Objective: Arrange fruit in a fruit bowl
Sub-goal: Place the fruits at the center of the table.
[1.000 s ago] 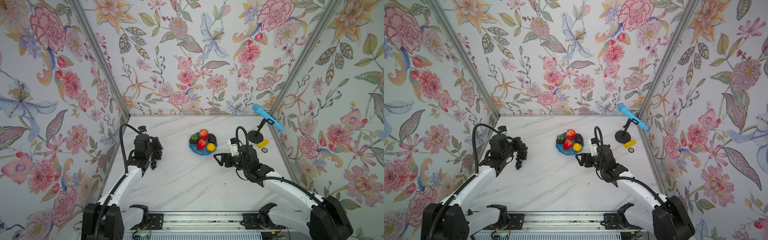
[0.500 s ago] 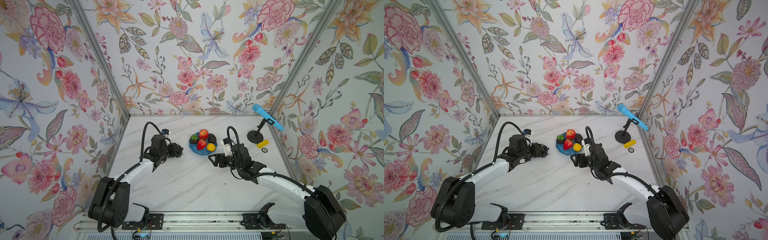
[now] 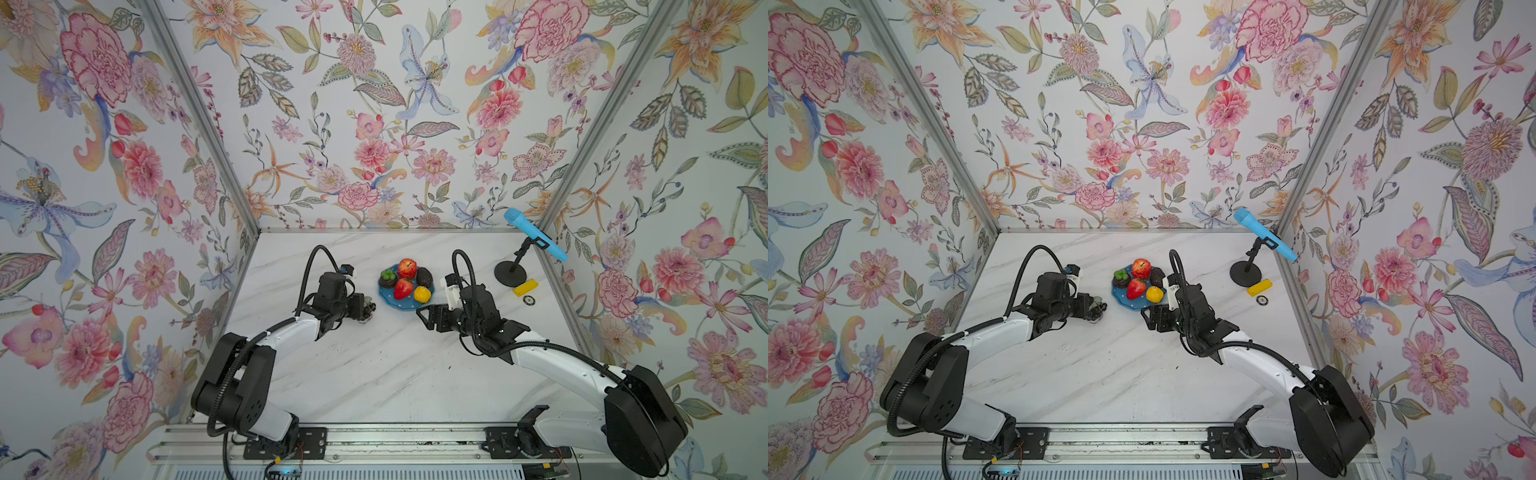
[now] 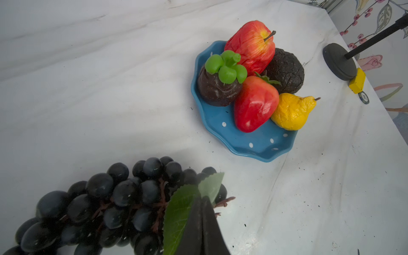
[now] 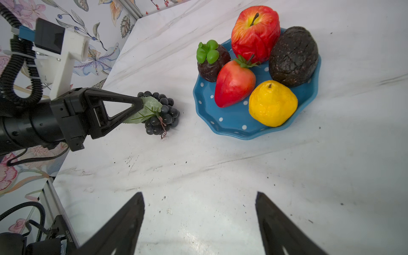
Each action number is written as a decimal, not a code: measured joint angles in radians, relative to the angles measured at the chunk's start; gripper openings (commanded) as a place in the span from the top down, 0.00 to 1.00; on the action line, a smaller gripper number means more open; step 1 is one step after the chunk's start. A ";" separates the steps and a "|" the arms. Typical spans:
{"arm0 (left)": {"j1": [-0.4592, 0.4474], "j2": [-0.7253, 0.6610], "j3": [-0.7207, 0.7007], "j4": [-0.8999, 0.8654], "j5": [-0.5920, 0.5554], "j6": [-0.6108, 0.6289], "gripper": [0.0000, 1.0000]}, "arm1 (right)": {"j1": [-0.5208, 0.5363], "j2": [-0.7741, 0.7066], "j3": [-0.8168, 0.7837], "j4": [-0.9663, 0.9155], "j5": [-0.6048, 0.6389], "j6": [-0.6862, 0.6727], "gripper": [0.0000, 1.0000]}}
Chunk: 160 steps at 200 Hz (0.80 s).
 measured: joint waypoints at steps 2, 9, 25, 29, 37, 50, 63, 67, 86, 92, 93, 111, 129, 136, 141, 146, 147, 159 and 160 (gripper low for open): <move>0.000 0.001 0.000 0.000 -0.003 0.000 0.90 | 0.000 0.000 0.000 0.000 0.000 0.000 0.20; 0.000 0.002 0.000 0.000 -0.012 0.001 0.88 | 0.000 0.000 0.000 -0.003 0.002 0.000 0.20; -0.002 -0.003 0.000 0.001 -0.030 0.000 0.81 | 0.000 0.000 0.000 -0.007 0.003 0.000 0.20; -0.005 -0.006 0.000 0.000 -0.040 0.004 0.79 | 0.000 0.000 0.000 -0.007 0.003 0.000 0.20; -0.013 -0.013 0.000 -0.003 -0.056 0.005 0.76 | 0.000 0.000 0.000 -0.007 0.006 0.000 0.20; -0.035 -0.031 0.000 -0.012 -0.083 0.012 0.73 | 0.000 0.000 0.000 -0.007 0.006 0.000 0.20; -0.067 -0.049 0.000 -0.022 -0.106 0.019 0.73 | 0.000 0.000 0.000 -0.006 0.006 0.000 0.21; -0.072 -0.053 0.000 -0.023 -0.113 0.021 0.73 | 0.000 0.000 0.000 -0.006 0.006 0.000 0.21; -0.092 -0.059 0.000 -0.035 -0.142 0.024 0.74 | 0.000 0.022 0.000 0.024 -0.008 0.003 0.26; -0.092 -0.059 0.000 -0.040 -0.153 0.025 0.74 | 0.001 0.042 0.003 0.034 -0.018 0.004 0.28; -0.092 -0.059 0.000 -0.040 -0.153 0.025 0.74 | 0.001 0.045 0.004 0.035 -0.019 0.005 0.29; -0.092 -0.059 0.000 -0.044 -0.182 0.024 0.74 | 0.019 0.148 0.046 0.052 -0.051 0.001 0.37; -0.092 -0.059 0.000 -0.044 -0.200 0.024 0.74 | 0.056 0.261 0.118 0.055 -0.081 -0.006 0.41; -0.092 -0.059 -0.002 -0.042 -0.203 0.024 0.74 | 0.068 0.293 0.142 0.058 -0.089 -0.010 0.42; -0.092 -0.060 -0.005 -0.040 -0.205 0.024 0.73 | 0.075 0.311 0.154 0.061 -0.095 -0.011 0.43; -0.092 -0.061 -0.009 -0.039 -0.208 0.023 0.73 | 0.083 0.326 0.164 0.066 -0.101 -0.014 0.44; -0.092 -0.061 -0.010 -0.040 -0.209 0.023 0.73 | 0.084 0.327 0.164 0.067 -0.102 -0.014 0.44; -0.092 -0.072 -0.026 -0.041 -0.224 0.021 0.73 | 0.097 0.356 0.177 0.082 -0.111 -0.016 0.49; -0.092 -0.073 -0.026 -0.041 -0.225 0.021 0.73 | 0.097 0.357 0.178 0.082 -0.112 -0.016 0.50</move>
